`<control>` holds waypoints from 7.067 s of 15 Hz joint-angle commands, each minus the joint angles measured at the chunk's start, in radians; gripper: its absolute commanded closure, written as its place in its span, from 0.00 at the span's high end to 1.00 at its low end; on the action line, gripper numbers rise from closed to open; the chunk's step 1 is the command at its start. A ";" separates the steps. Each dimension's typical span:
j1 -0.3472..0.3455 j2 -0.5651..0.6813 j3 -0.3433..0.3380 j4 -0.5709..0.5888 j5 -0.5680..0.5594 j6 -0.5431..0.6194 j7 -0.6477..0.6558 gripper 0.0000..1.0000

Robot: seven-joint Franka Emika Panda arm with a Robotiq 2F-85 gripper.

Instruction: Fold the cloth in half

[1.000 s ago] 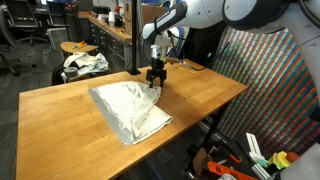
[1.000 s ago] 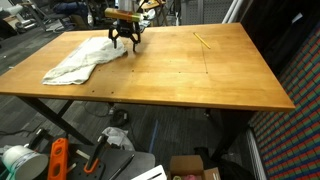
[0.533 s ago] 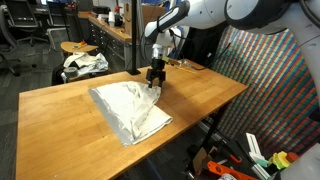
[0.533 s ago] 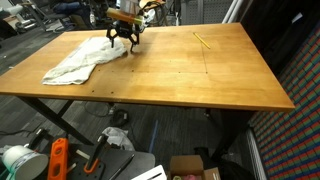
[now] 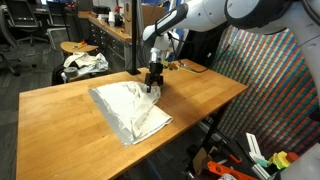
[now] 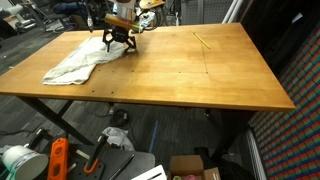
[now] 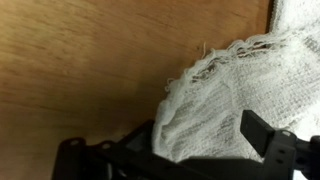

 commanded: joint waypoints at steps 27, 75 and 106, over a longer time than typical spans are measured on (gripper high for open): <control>0.193 -0.427 -0.004 -0.404 -0.029 0.322 0.245 0.09; 0.262 -0.397 0.071 -0.512 0.114 0.108 0.293 1.00; 0.618 -0.698 0.011 -0.851 -0.351 0.857 0.664 1.00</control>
